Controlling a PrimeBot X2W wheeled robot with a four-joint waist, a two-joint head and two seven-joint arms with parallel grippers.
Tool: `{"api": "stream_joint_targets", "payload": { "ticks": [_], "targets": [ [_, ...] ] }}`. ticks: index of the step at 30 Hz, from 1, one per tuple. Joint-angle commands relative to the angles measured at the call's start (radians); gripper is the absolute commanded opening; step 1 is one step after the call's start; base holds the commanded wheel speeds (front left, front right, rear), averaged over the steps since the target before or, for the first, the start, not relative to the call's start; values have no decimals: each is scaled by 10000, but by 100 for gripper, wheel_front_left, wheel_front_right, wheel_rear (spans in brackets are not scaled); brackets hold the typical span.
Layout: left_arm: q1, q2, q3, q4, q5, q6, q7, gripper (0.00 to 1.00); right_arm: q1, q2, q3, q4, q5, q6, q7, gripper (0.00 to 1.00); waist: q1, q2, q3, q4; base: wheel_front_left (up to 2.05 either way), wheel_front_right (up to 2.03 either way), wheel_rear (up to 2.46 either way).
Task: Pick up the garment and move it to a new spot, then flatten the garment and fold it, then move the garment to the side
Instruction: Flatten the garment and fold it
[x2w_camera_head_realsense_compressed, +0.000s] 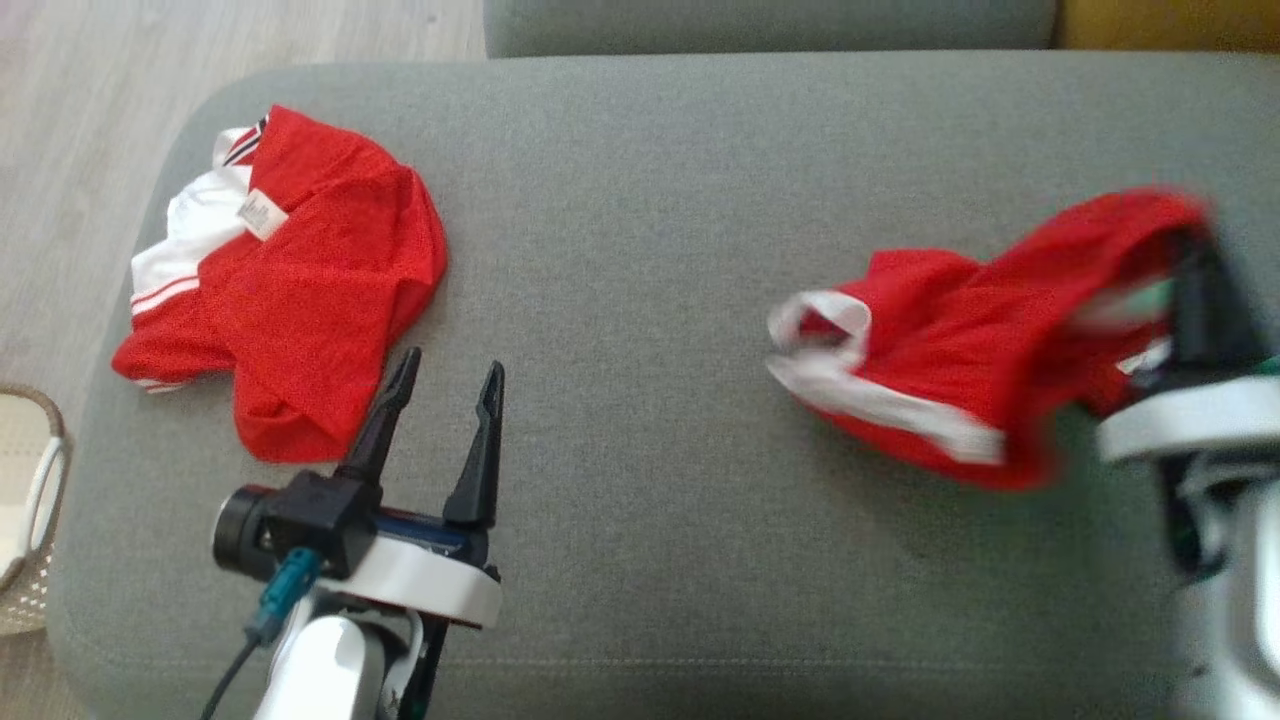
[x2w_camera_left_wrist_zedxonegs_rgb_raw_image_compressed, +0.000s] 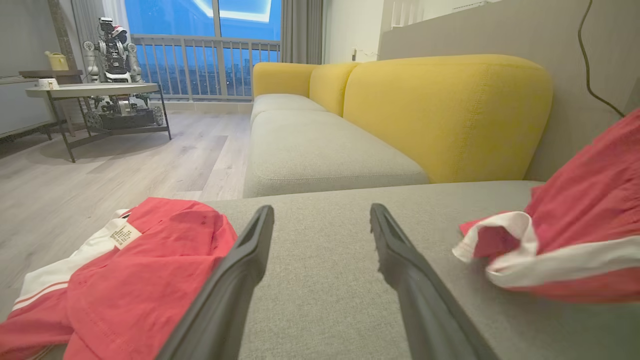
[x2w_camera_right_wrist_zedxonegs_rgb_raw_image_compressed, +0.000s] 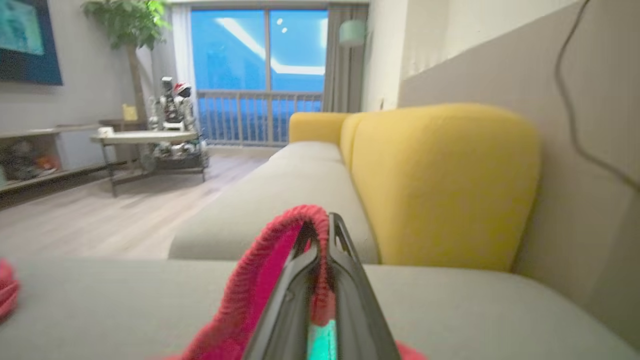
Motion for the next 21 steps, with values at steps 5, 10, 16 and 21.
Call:
{"api": "stream_joint_targets", "payload": {
  "ticks": [5,10,16,21],
  "targets": [
    [-84,9,188,-306,-102,142,-53,100,-1464,-9,-1034,-1788,-675,-2,593,0,0,0,-235,79,0,0,0],
    [-31,9,81,-335,-219,196,-53,100,-2592,-9,-909,-3099,-1579,-2,1810,0,0,0,-210,354,0,0,0],
    [-268,9,-190,-347,-463,191,-53,100,-3436,-9,996,-2394,-2193,-2,2628,0,0,0,252,903,0,0,0],
    [-708,9,-558,-456,-712,120,-53,100,-4407,-9,2213,-270,-2256,-2,2706,0,0,0,994,1683,0,0,0]
  ]
}}
